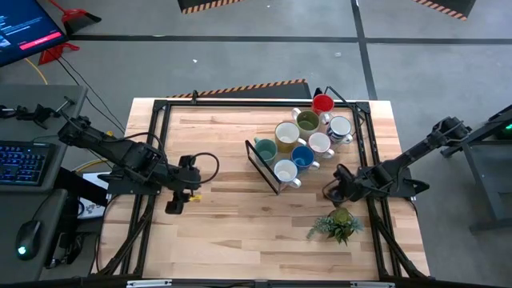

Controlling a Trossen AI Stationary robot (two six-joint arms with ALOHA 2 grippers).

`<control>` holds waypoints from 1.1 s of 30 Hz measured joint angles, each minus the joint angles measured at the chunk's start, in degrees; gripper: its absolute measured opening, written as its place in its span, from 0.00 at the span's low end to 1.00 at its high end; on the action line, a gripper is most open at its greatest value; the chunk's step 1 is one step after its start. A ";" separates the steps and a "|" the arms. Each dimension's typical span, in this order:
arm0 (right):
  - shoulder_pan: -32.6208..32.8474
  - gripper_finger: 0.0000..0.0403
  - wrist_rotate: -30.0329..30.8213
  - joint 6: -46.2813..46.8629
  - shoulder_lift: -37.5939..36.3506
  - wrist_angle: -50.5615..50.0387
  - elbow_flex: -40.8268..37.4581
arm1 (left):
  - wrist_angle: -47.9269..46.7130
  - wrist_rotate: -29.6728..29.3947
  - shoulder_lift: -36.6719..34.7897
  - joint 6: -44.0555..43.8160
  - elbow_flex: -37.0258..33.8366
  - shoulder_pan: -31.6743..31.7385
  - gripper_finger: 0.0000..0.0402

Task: Place coffee mugs
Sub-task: Return to Home Position

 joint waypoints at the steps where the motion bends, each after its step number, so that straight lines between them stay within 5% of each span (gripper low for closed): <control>1: 0.00 0.52 -1.47 0.02 0.00 0.18 0.02 | 0.00 -0.85 -0.02 -0.11 0.00 0.00 0.44; 8: 0.04 0.52 -4.26 -0.30 0.00 0.81 0.07 | 0.63 -11.03 0.28 -1.99 -0.02 0.02 0.44; 11: 0.07 0.52 -2.55 -0.26 0.02 1.02 0.07 | 9.90 -14.77 0.55 -4.30 -2.45 0.02 0.44; 15: 0.04 0.52 2.88 1.27 0.02 2.13 0.02 | 33.15 -11.16 0.66 1.47 -13.06 0.00 0.44; 18: 0.04 0.52 6.08 -1.35 0.00 5.58 0.00 | 39.86 -6.87 0.16 -0.75 -20.69 0.42 0.44; 24: 0.05 0.52 12.02 -15.86 0.22 11.38 0.00 | 51.58 -10.07 -5.64 -3.21 -37.43 1.32 0.44; 29: 1.02 0.52 25.20 -42.24 0.20 22.96 0.00 | 67.37 -9.98 -12.72 -6.05 -51.90 1.60 0.44; 33: 1.84 0.52 30.34 -50.11 0.20 25.59 0.00 | 73.31 -11.08 -18.63 -3.43 -58.92 1.70 0.44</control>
